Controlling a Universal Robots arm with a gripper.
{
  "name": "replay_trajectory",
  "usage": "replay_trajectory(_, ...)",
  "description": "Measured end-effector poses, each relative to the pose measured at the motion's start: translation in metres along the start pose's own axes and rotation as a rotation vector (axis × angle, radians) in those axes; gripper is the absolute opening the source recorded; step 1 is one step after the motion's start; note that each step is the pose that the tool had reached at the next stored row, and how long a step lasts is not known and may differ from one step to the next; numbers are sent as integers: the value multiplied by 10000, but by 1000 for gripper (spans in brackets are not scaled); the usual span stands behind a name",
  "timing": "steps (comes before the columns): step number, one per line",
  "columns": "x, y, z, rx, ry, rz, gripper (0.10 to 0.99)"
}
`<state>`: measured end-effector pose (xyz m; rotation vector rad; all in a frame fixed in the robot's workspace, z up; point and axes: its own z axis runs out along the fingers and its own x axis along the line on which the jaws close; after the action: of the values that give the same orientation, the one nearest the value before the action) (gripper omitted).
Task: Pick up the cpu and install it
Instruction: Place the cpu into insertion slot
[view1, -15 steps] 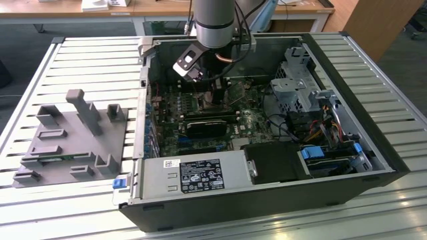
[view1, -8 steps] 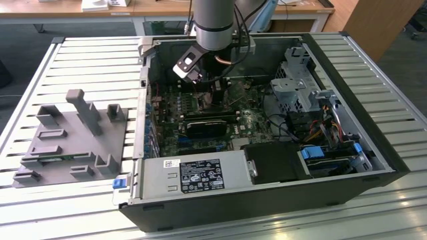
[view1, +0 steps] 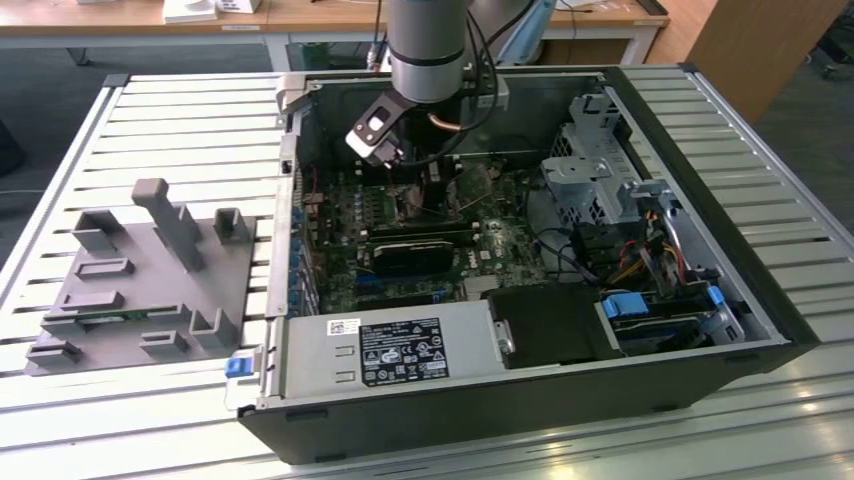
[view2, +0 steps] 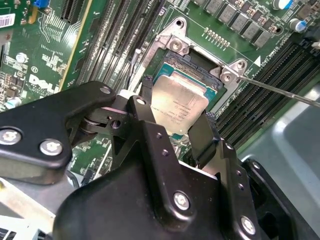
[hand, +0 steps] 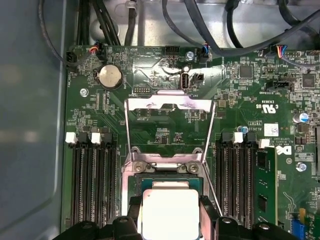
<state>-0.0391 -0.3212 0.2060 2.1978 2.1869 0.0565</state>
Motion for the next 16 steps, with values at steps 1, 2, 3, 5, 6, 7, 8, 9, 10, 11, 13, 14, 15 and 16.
replay_trajectory(1, 0, -2, 9, 0, -1, 8, 541)
replay_trajectory(2, 0, -4, 17, 0, -1, 9, 541)
replay_trajectory(3, 0, -5, 25, 0, 0, 10, 541)
replay_trajectory(5, 0, -6, 36, 0, 0, 8, 541)
replay_trajectory(6, 0, -6, 41, 0, -1, 9, 541)
replay_trajectory(7, 0, -7, 47, 0, -1, 9, 541)
replay_trajectory(8, 0, -7, 54, 2, -1, 9, 541)
replay_trajectory(9, 0, -8, 60, 2, 0, 10, 541)
replay_trajectory(10, 0, -8, 65, 2, -1, 12, 541)
replay_trajectory(11, 0, -8, 68, 3, -1, 12, 541)
replay_trajectory(13, 0, -10, 76, 3, -1, 12, 541)
replay_trajectory(14, 0, -10, 80, 4, -1, 11, 541)
replay_trajectory(15, 0, -11, 83, 5, -1, 11, 541)
replay_trajectory(16, 0, -14, 87, 5, -1, 6, 541)
